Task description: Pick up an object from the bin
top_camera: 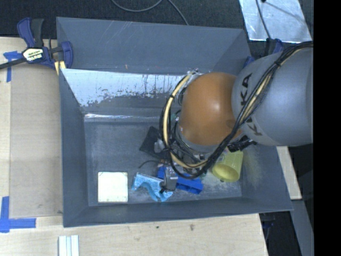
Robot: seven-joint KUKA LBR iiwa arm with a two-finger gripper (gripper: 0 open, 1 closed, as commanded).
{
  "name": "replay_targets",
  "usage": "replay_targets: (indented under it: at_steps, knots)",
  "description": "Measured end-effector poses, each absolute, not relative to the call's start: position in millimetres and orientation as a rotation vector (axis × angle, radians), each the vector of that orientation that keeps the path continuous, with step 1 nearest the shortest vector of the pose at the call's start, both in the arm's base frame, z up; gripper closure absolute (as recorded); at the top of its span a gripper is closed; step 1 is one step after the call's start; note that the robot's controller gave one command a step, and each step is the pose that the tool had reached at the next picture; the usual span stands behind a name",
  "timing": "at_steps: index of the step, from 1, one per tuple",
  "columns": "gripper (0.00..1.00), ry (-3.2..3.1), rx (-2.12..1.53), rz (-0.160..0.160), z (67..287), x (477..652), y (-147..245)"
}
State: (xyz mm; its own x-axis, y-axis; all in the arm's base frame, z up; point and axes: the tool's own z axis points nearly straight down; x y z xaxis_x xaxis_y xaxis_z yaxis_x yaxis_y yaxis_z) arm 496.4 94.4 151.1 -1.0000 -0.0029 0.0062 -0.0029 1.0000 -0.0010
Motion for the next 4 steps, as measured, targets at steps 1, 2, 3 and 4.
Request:
replay_targets:
  at_steps: [1,2,3,4]
  knots:
    - [0.0,-3.144,0.0,-0.001,156,498.2,94]
    - [0.0,-3.146,-0.099,-0.001,103,568.2,54]
    - [0.0,-3.155,-0.037,-0.001,80,543.8,25]
    - [0.0,-3.139,-0.215,0.0,74,544.5,49]
